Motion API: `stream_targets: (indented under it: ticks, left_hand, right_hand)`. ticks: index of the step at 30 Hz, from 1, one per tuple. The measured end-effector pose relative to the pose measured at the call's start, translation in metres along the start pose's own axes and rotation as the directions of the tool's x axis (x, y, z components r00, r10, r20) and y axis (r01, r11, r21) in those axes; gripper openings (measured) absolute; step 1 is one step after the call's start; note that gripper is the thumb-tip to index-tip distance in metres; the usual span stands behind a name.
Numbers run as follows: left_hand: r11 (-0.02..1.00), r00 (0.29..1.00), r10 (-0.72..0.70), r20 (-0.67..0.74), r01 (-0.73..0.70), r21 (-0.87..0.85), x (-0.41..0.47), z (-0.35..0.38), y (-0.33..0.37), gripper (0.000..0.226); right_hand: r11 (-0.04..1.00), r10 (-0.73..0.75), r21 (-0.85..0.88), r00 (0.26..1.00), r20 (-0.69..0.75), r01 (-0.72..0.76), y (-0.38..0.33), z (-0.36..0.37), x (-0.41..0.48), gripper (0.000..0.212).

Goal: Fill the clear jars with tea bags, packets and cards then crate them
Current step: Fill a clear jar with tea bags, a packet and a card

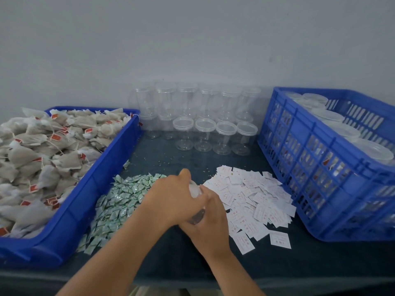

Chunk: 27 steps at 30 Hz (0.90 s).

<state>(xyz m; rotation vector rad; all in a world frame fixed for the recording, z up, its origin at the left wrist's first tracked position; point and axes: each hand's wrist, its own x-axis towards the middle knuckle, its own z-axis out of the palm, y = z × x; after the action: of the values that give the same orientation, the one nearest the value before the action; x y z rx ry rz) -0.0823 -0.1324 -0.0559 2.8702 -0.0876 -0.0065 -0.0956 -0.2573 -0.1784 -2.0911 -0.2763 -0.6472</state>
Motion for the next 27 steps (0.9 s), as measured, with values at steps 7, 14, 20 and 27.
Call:
stream_targets:
  ticks: [7,14,20,27]
  left_hand:
    - [1.000,0.967,-0.012,0.253,0.016,-0.013,-0.005,-0.013,-0.018,0.087]
    - [0.998,0.994,-0.054,0.092,0.051,0.034,-0.019,-0.015,-0.021,0.082]
    - [0.967,0.970,-0.234,0.059,0.239,-0.090,-0.017,0.001,-0.018,0.086]
    - [0.958,0.962,0.272,0.012,-0.270,-0.100,-0.018,-0.003,-0.026,0.070]
  right_hand:
    - [0.979,-0.178,-0.106,0.983,-0.044,0.173,0.003,0.006,-0.003,0.073]
    - [0.982,-0.168,-0.100,0.980,-0.105,0.158,0.010,0.013,-0.001,0.074]
    - [0.956,-0.243,-0.203,0.961,-0.130,0.214,0.014,0.015,-0.002,0.073]
    - [0.988,-0.142,-0.086,0.981,-0.133,0.131,0.011,0.009,0.000,0.073]
